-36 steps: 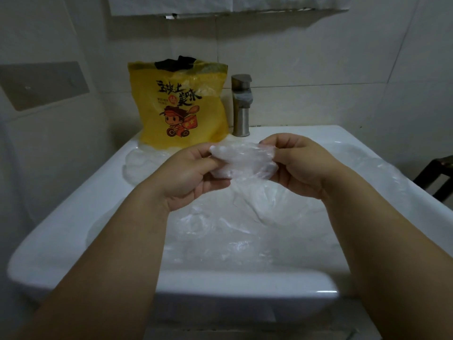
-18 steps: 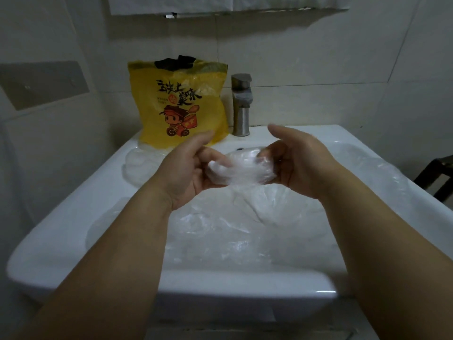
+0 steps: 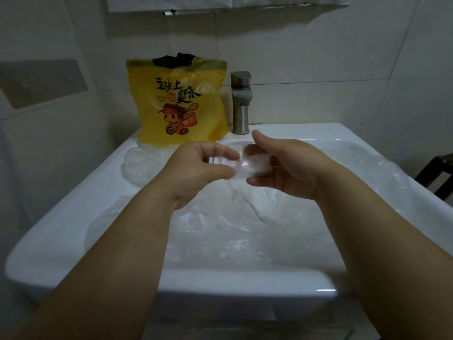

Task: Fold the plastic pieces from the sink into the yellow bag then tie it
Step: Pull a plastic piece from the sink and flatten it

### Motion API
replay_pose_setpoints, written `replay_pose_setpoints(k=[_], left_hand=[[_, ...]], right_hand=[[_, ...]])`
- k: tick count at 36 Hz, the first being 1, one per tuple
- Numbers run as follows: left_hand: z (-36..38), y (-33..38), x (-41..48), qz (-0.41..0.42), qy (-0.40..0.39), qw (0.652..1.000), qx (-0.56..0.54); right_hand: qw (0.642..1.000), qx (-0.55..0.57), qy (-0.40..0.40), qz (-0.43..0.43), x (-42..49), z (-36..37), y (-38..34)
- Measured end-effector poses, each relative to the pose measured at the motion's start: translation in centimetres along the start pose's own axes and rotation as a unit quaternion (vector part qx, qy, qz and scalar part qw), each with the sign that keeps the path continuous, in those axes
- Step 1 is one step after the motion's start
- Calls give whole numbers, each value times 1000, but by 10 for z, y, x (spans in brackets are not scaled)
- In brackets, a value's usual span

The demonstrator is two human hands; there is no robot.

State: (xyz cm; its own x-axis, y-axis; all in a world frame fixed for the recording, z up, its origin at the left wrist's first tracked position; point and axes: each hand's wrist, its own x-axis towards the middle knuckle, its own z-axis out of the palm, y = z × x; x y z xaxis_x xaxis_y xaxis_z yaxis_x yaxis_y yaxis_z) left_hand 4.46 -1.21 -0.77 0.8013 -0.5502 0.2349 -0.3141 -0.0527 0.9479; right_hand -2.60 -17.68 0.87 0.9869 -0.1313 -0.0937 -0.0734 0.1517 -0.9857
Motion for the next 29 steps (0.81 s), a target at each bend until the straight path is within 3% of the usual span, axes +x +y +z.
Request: replay_pose_setpoints(k=[11,16,24,29], left_hand=[[-2,0,1,-9,12,999,-37],[-1,-1,1,11,38,998,38],[2,-8,3,81,74,970,217],[-2,-10,3,128,108,949,267]], right_hand=[[995,-74,11,-59,-1,-2,2],[981,-169,26,-86,0,-2,5],[911,-379,64,-154,3,-2,11],[899,-379,92,-199,4,-4,10]])
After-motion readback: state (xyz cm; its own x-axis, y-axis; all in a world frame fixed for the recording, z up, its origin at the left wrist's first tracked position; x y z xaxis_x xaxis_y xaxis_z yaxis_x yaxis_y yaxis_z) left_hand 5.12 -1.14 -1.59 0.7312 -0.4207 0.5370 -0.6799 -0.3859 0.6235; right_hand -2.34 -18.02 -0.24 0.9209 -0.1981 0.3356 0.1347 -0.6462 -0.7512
